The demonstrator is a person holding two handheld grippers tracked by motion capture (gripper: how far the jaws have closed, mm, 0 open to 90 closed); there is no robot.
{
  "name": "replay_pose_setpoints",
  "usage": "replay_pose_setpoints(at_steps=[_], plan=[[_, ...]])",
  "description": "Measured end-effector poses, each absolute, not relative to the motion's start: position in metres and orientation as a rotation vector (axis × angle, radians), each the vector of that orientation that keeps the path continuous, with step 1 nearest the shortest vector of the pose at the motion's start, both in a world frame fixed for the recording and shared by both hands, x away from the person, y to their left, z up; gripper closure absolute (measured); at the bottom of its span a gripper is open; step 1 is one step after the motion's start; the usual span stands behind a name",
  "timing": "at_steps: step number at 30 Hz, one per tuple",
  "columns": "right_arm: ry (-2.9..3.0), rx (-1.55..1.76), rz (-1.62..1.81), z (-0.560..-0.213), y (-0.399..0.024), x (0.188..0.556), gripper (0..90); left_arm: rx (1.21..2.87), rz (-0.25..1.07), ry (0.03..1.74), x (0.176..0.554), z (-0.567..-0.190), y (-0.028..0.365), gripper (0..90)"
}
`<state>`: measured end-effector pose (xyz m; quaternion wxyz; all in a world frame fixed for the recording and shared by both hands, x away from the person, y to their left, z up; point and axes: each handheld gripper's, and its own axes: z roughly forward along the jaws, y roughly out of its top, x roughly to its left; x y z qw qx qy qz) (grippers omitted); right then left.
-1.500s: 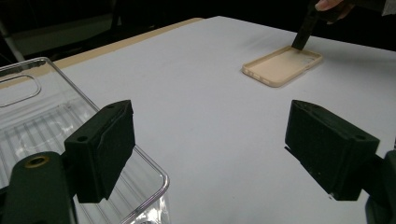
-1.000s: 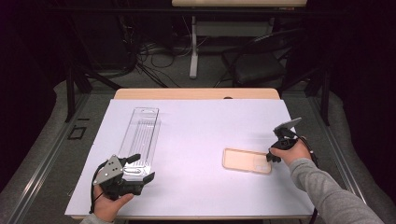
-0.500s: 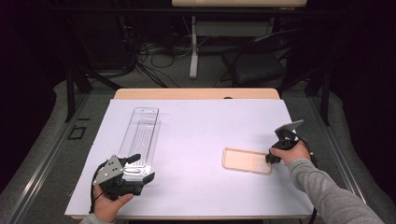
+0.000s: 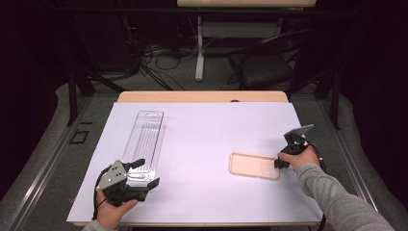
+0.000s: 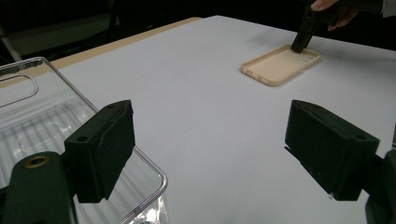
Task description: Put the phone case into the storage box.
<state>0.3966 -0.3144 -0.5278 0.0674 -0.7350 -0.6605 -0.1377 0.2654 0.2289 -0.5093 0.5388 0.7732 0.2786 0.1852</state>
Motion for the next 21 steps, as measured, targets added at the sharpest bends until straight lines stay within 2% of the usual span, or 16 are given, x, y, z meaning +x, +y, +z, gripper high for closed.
replay_pose_setpoints(at_steps=[21], plan=[[-1.953,-2.249,-0.419,-0.5288,-0.3156,0.3957,81.9,1.842,0.441,0.660,0.2654,-0.5094,0.2291,16.0]])
